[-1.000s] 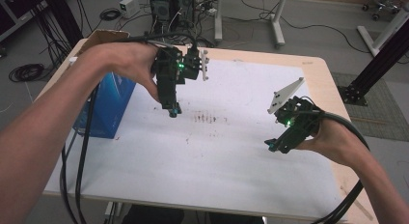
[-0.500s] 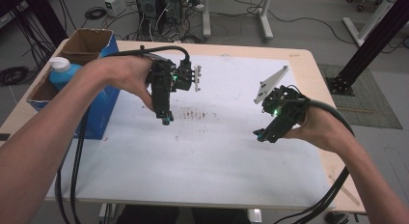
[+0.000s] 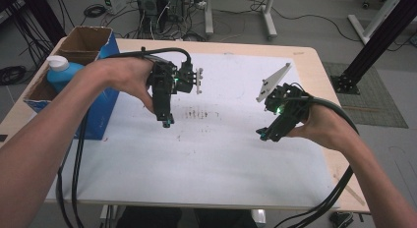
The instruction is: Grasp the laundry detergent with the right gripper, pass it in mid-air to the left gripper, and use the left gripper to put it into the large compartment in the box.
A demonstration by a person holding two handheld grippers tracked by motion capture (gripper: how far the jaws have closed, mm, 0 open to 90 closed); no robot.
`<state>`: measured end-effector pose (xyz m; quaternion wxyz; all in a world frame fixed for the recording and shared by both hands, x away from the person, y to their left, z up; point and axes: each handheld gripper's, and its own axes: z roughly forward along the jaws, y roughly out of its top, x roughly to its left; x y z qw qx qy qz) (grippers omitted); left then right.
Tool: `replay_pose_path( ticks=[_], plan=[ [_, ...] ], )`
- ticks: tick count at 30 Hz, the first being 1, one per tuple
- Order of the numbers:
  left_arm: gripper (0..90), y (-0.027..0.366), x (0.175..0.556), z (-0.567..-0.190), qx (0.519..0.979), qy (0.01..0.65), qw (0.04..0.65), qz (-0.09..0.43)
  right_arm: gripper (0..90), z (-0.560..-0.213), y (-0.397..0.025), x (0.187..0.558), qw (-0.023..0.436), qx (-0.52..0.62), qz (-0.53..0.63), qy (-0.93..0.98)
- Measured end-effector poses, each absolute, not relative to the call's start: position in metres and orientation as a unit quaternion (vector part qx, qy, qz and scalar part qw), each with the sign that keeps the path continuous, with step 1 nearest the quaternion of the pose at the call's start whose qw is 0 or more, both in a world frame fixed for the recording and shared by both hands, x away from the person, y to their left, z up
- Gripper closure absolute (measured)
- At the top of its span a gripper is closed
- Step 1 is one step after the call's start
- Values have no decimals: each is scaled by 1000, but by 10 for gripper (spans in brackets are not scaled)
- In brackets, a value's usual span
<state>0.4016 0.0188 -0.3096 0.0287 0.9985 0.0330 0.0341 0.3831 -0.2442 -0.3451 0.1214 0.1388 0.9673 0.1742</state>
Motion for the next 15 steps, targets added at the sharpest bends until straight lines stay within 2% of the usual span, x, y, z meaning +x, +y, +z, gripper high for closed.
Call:
replay_pose_path(
  ticks=[15],
  plan=[
    [152,20,401,-311,999,31,25,31,131,-346,-242,383,122,137,171,968]
  ],
)
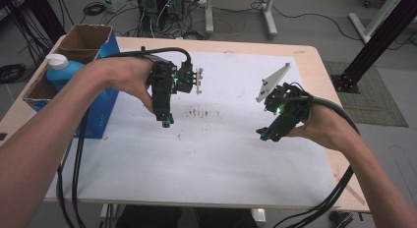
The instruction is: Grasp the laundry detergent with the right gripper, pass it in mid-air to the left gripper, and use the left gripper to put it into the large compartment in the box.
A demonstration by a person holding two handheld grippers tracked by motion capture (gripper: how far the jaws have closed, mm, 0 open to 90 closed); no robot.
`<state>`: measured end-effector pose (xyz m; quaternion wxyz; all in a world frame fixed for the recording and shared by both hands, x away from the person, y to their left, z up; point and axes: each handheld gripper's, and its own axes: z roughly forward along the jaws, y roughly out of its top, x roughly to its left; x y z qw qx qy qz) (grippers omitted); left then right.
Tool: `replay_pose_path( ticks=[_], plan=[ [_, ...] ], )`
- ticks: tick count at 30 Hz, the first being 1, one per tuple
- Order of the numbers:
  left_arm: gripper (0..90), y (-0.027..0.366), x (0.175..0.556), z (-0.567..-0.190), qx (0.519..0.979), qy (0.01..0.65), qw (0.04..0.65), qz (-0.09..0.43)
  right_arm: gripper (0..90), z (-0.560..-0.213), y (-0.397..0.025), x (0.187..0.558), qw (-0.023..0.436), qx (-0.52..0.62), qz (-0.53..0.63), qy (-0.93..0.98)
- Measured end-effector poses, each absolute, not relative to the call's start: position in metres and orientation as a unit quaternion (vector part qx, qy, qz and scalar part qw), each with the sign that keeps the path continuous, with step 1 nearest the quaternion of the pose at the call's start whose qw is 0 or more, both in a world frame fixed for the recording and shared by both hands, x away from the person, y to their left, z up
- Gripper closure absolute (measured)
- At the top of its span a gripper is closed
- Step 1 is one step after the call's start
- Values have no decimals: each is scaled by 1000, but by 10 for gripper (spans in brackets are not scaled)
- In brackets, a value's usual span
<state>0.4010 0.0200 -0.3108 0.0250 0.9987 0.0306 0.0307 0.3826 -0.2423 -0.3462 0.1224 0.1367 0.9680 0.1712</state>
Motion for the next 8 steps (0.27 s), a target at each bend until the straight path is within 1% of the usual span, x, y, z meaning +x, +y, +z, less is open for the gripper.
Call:
replay_pose_path(
  ticks=[8],
  plan=[
    [152,20,402,-314,999,29,26,30,131,-347,-241,383,123,135,173,968]
  ],
)
